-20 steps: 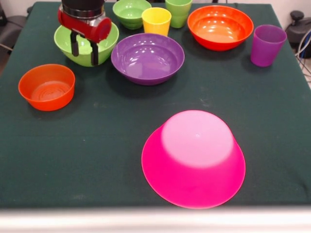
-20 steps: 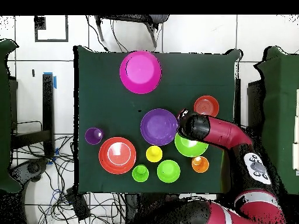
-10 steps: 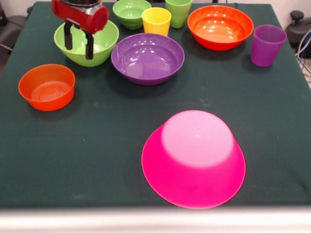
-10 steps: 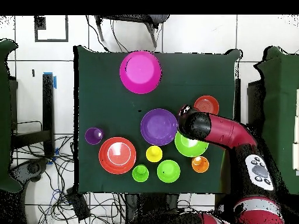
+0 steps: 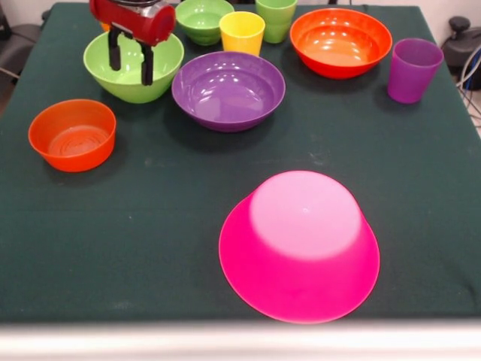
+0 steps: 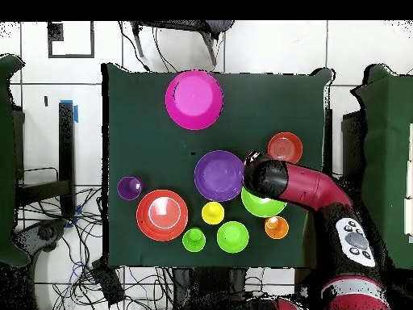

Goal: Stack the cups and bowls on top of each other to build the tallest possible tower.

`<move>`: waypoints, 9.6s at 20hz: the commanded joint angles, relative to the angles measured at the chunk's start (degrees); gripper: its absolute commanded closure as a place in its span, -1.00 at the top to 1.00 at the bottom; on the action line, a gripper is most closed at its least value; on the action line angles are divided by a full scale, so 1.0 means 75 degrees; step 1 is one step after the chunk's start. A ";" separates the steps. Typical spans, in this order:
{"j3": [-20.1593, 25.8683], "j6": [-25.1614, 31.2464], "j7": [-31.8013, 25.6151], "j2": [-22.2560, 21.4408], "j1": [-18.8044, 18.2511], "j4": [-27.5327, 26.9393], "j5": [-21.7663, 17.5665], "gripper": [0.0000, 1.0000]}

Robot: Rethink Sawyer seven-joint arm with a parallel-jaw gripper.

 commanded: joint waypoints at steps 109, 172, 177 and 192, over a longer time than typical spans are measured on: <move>-0.2002 0.5674 0.1915 0.1450 0.4325 -0.6455 0.1214 -1.00; -0.6464 0.8483 0.2294 0.5479 0.4328 -1.2142 0.4111 -1.00; -0.6935 0.8644 0.2189 0.5507 0.4203 -1.2214 0.4616 -1.00; -0.7648 0.7638 0.2624 0.6162 0.4168 -1.1998 0.5703 -1.00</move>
